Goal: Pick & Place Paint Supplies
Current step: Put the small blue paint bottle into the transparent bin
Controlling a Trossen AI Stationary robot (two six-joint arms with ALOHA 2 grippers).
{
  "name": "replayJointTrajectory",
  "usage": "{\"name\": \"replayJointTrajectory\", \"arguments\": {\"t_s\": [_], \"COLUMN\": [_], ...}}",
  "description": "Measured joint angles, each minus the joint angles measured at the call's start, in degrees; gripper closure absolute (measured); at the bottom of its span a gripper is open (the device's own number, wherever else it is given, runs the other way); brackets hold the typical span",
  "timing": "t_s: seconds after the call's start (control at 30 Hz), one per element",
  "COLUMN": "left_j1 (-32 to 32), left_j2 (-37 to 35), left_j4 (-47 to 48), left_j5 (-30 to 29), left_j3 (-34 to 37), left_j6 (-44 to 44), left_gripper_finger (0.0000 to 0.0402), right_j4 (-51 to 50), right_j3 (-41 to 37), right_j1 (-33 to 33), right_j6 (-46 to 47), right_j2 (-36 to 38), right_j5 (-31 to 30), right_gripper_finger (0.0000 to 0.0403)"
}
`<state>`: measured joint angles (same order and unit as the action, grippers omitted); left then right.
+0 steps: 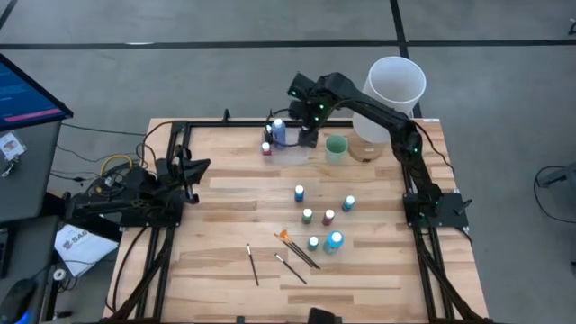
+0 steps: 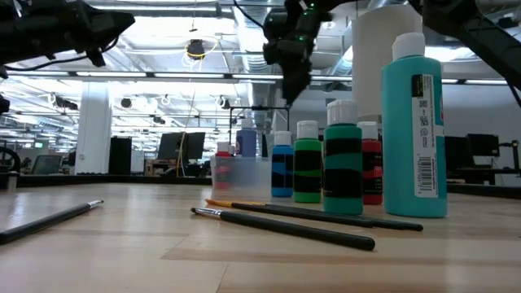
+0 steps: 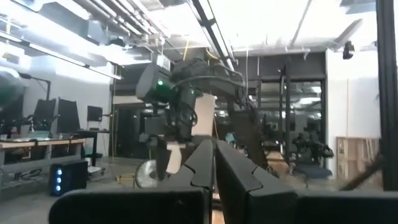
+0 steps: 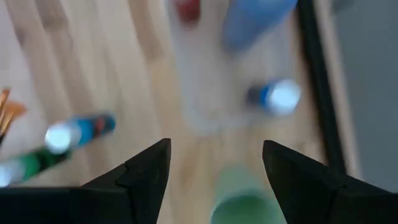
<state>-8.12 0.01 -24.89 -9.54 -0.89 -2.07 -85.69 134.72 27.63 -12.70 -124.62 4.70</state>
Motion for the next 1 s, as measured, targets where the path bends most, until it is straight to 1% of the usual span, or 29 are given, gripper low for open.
{"name": "replayJointTrajectory", "arguments": {"t_s": [0.13,0.2,0.27,0.4,0.5,0.6,0.7,0.83,1.0], "left_j1": [0.0,0.0,0.0,0.0,0.0,0.0,0.0,0.0,0.0], "left_j2": [0.0,0.0,0.2,0.2,0.5,1.2,2.7,5.2,8.1], "left_j4": [4.2,6.1,8.3,8.1,8.3,9.5,9.6,9.5,9.2], "left_j5": [1.0,0.9,-0.1,-0.8,-0.8,-0.7,-0.7,-0.7,-0.7], "left_j3": [0.0,0.5,0.5,0.5,0.5,0.5,0.5,0.5,0.5], "left_j6": [0.6,0.8,0.8,0.8,0.8,0.7,0.9,2.3,2.5], "left_gripper_finger": [0.0400,0.0400,0.0400,0.0400,0.0400,0.0400,0.0400,0.0400,0.0400], "right_j4": [-4.5,-4.1,-4.5,-3.3,1.7,9.5,17.1,23.5,23.9], "right_j3": [-1.4,-2.7,-4.9,-10.4,-16.2,-22.6,-28.3,-32.5,-34.1], "right_j1": [-2.0,-3.6,-5.3,-9.3,-13.1,-16.9,-19.7,-20.6,-20.0], "right_j6": [2.9,4.2,4.9,8.5,11.2,12.6,12.5,12.3,12.3], "right_j2": [-0.1,0.2,1.8,5.8,9.5,13.3,15.1,15.6,12.4], "right_j5": [0.0,0.0,0.0,-0.3,-1.3,-5.0,-8.2,-9.2,-9.1], "right_gripper_finger": [0.0154,0.0154,0.0154,0.0154,0.0154,0.0154,0.0154,0.0154,0.0154]}}
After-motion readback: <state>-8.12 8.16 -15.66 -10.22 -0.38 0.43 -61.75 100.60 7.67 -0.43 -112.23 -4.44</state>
